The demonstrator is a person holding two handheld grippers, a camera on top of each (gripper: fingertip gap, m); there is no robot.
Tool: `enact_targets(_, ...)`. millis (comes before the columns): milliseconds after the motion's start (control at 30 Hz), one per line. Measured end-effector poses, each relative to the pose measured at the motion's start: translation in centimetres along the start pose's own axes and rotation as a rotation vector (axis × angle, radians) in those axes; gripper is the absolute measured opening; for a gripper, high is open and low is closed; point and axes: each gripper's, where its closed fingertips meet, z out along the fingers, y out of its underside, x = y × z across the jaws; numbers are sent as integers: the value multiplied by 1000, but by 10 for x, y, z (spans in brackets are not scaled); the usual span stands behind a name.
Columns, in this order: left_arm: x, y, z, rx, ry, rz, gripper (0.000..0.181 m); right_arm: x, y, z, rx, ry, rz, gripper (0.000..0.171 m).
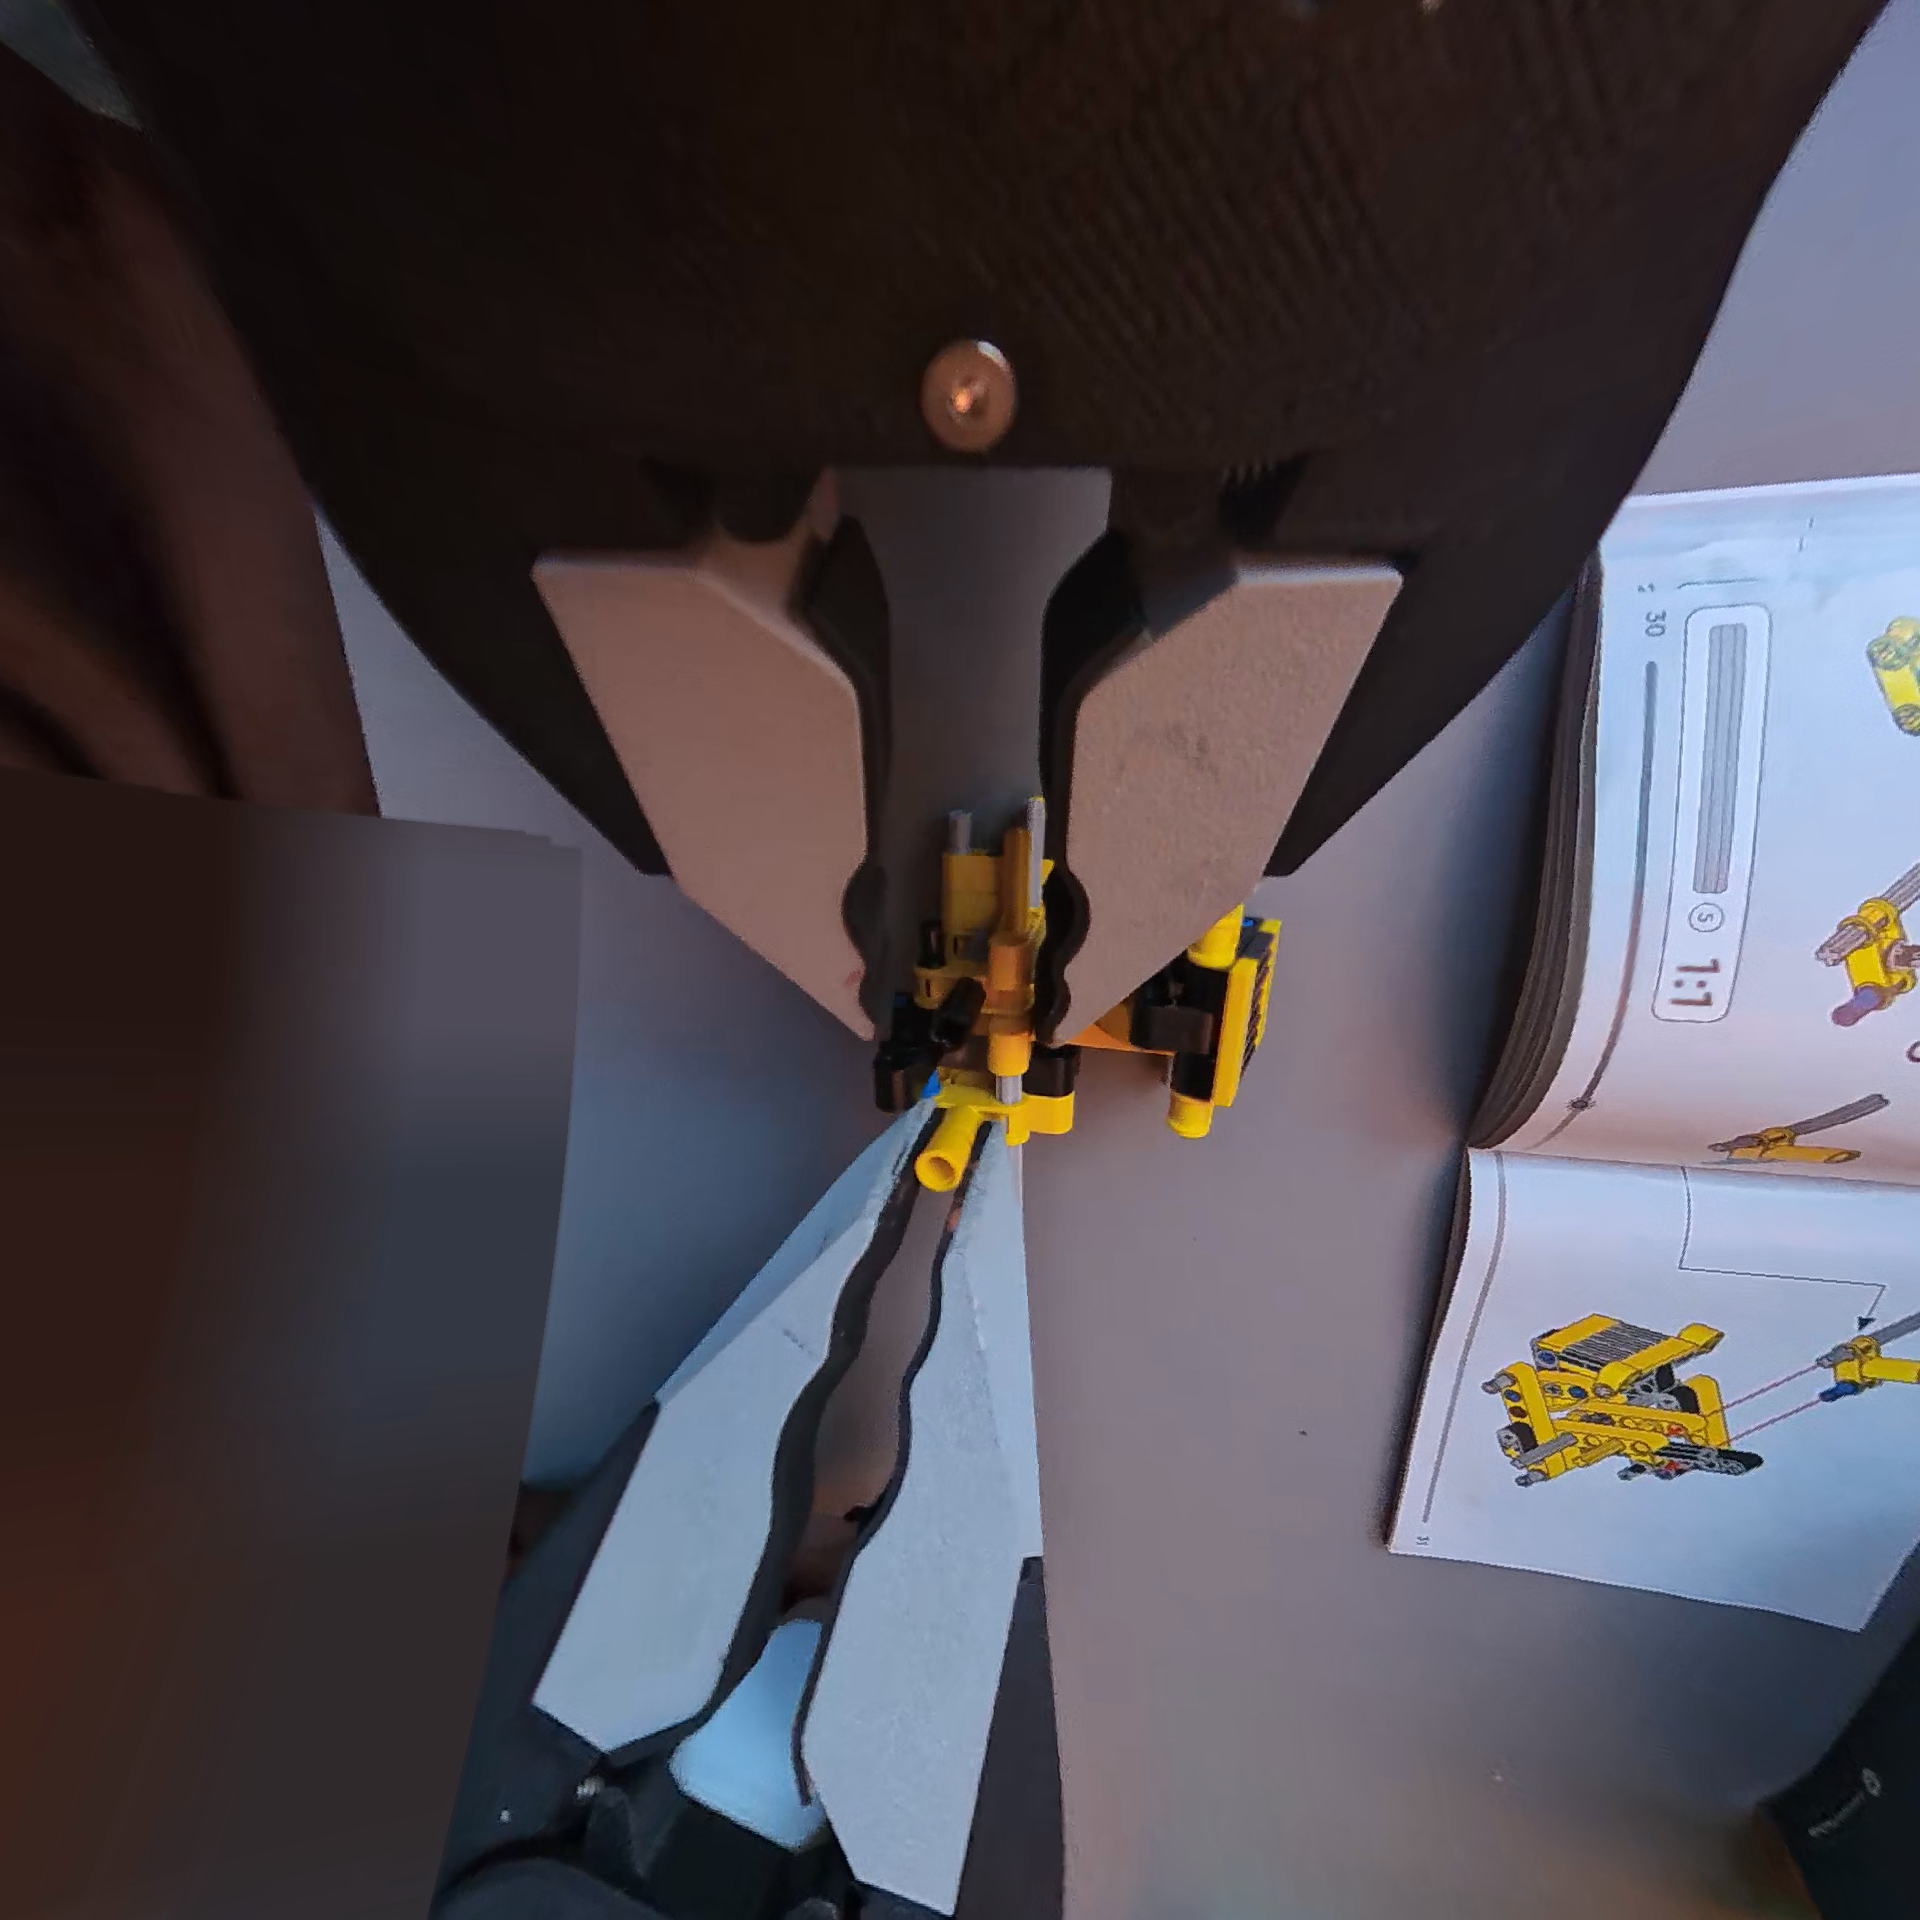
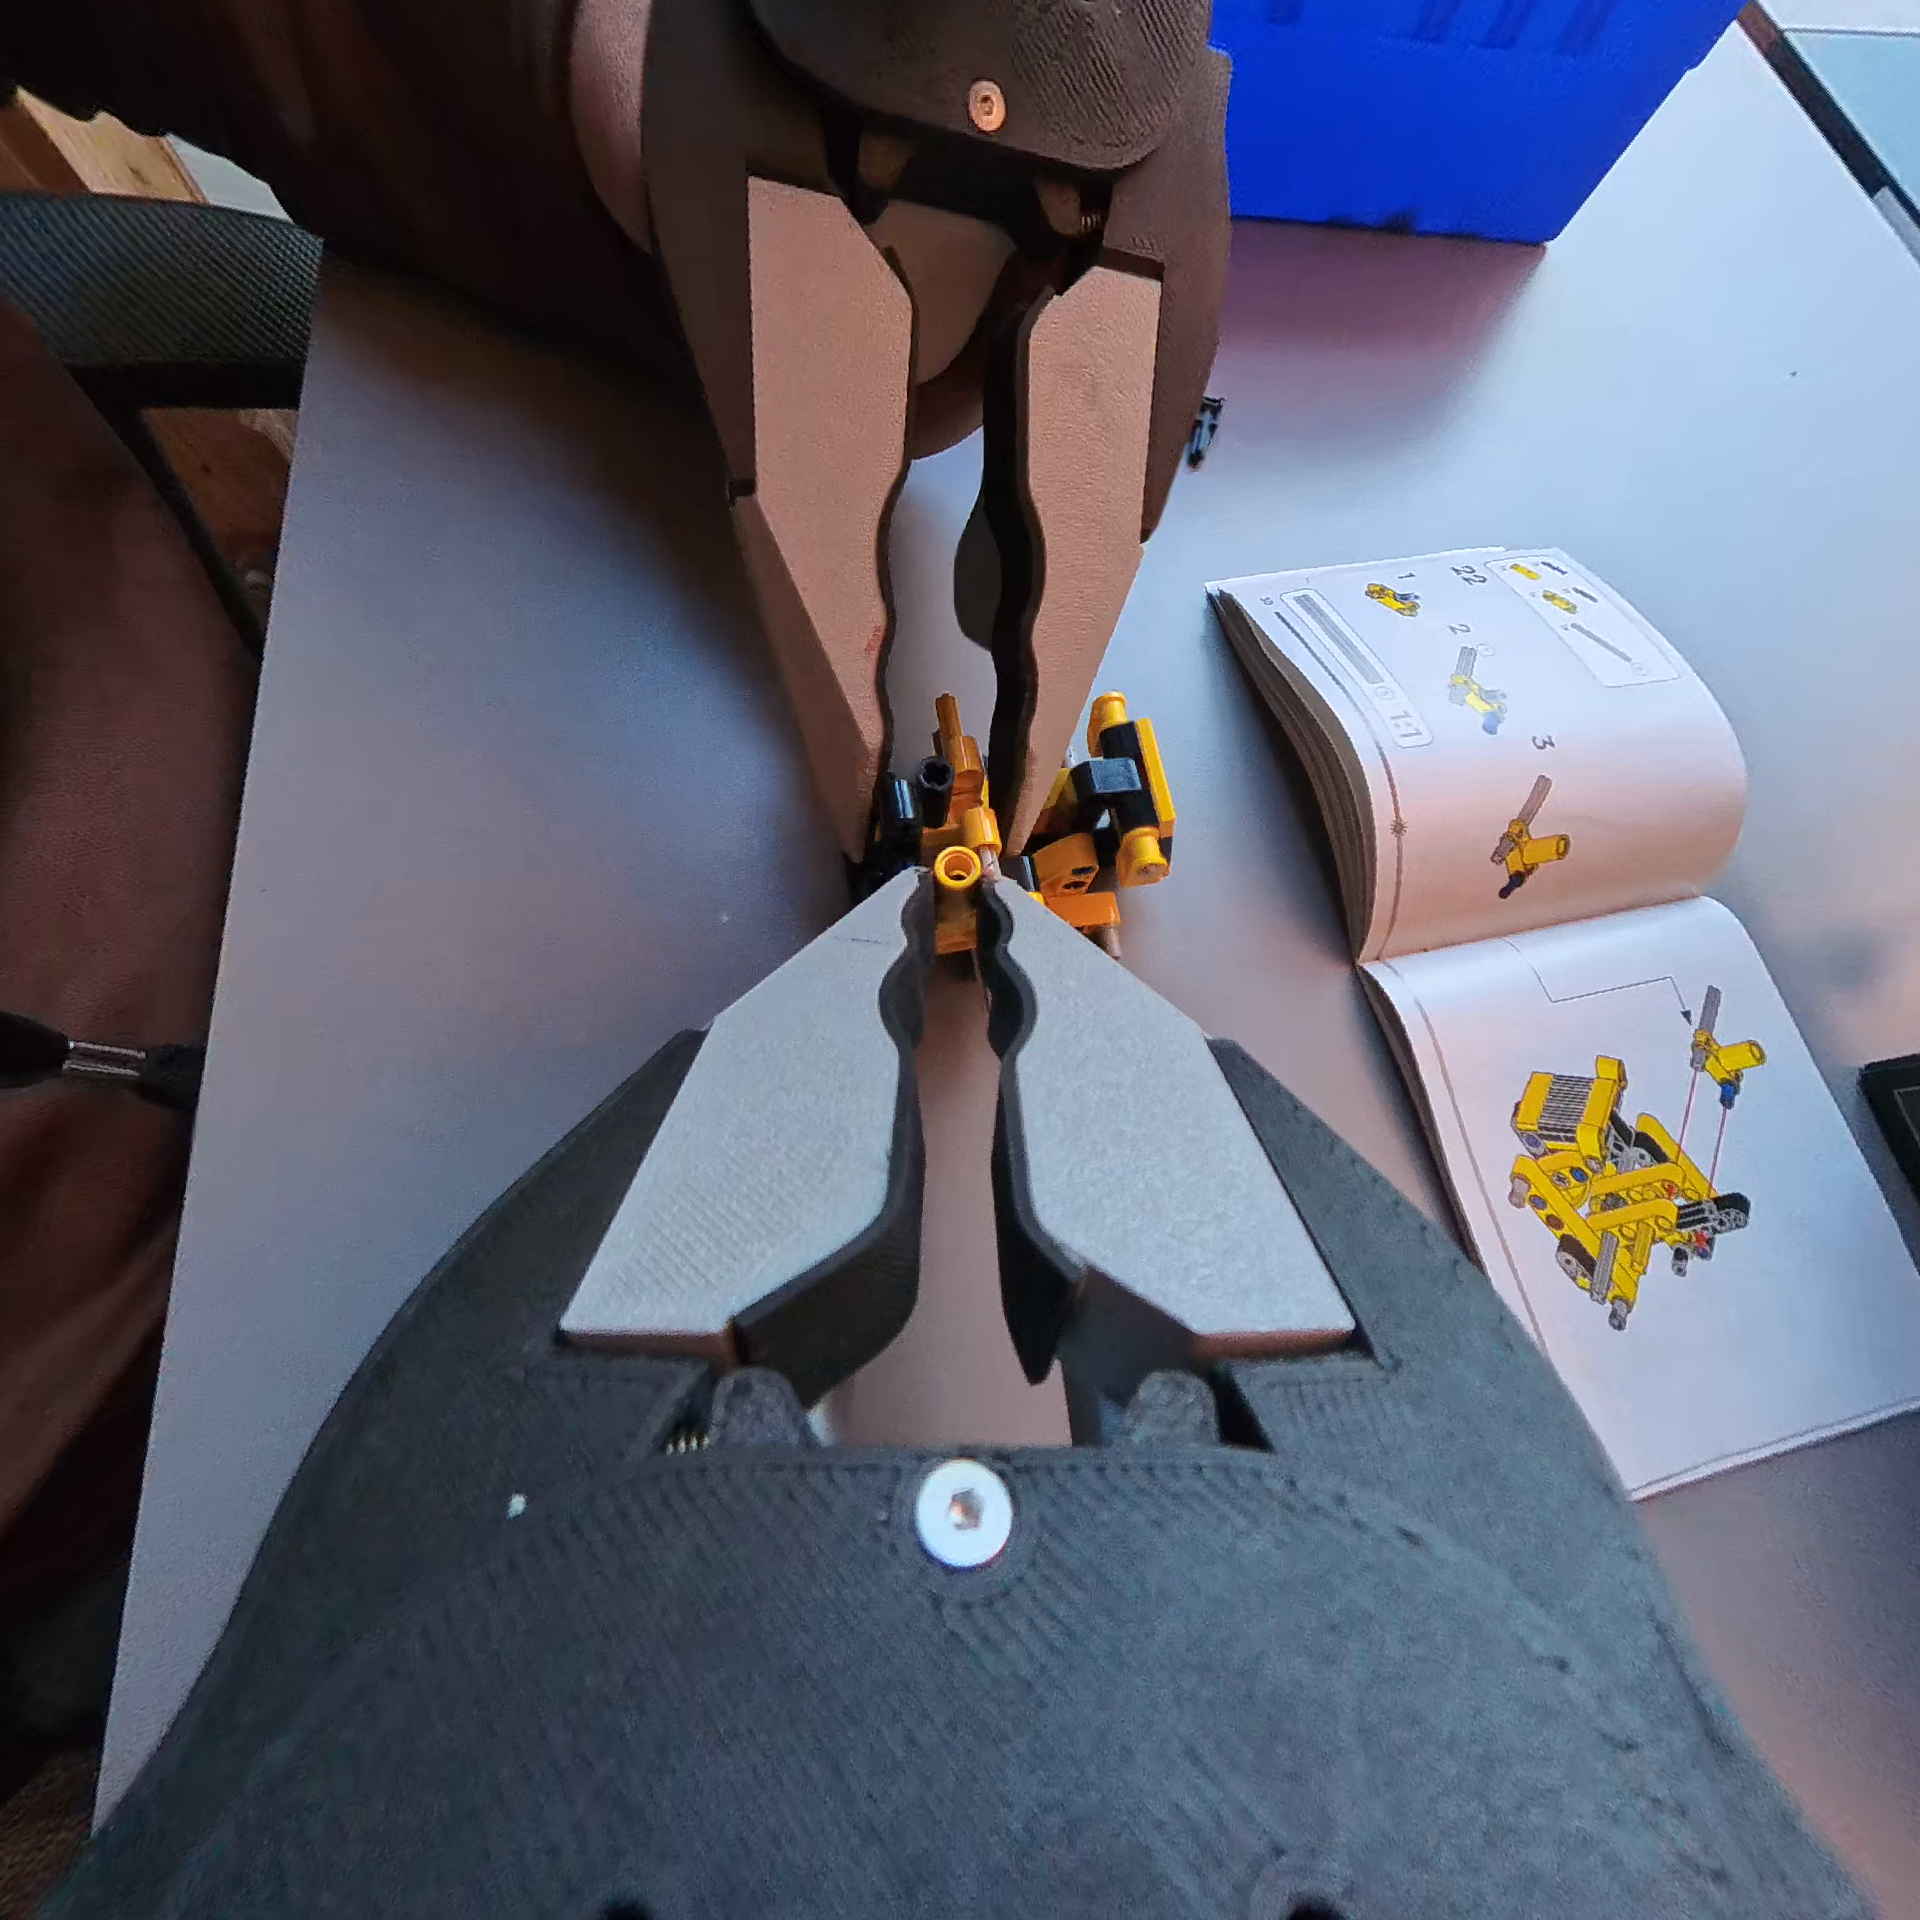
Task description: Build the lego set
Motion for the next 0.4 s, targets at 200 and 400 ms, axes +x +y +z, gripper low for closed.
enact_targets(200,-1,-1,1,13,4,-14,24,1,0,0,5,-9,16,4)
enact_targets(400,-2,-3,1,63,3,-60,22,2,0,0,13,32,28,4)
